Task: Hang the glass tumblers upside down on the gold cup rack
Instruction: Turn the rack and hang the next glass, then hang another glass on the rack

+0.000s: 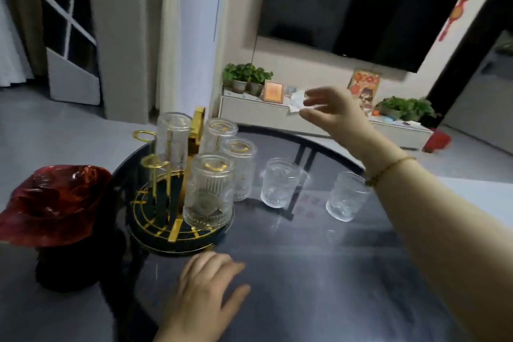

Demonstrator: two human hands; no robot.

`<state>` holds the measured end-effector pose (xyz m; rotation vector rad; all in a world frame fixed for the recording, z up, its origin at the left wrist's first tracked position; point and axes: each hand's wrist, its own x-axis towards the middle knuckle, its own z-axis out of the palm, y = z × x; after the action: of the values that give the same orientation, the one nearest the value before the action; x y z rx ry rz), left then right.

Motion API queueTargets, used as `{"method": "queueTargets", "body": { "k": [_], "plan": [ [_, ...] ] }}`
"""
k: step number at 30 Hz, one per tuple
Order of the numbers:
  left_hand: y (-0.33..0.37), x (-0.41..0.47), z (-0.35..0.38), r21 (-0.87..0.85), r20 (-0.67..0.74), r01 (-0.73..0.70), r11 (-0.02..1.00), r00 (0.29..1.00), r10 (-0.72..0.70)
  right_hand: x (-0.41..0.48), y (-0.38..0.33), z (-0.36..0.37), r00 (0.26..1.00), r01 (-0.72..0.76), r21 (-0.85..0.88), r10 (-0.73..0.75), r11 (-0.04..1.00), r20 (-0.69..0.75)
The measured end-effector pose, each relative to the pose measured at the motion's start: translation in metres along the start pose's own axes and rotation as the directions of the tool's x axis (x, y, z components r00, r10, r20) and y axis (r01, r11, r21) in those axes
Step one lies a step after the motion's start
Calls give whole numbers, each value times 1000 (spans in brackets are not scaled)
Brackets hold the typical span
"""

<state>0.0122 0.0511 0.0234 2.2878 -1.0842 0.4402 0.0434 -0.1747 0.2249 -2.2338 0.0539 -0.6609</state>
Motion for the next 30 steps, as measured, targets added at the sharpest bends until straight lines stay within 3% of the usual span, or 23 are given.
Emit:
{"method": "queueTargets", "body": {
  "k": [2,4,6,9,13,16,20,26,30],
  "plan": [
    [8,4,10,20,45,11,1000,999,-12,-33,36,-15,974,-41,74,56,996,-218],
    [17,9,20,35,167,56,998,984,-61,-68,78,-26,877,-131,81,154,988,-455],
    [22,13,28,91,266,134,987,952,-154,-98,117,-26,757,-251,161,297,954,-582],
    [21,17,43,115,313,200,973,922,-227,-119,166,-18,648,-420,327,532,846,-545],
    [21,19,44,201,322,230,952,903,-286,-112,199,5,618,-629,345,718,696,-321],
    [23,23,41,151,291,245,958,915,-280,-98,213,16,602,-695,212,718,687,-351],
    [26,28,36,229,273,192,954,928,-252,-82,224,20,574,-741,129,722,659,-387],
    [23,27,34,274,347,143,951,908,-236,-71,236,26,545,-772,43,695,634,-470],
    [23,27,34,270,354,160,950,901,-252,-71,238,28,577,-735,21,640,678,-508]
  ]
}}
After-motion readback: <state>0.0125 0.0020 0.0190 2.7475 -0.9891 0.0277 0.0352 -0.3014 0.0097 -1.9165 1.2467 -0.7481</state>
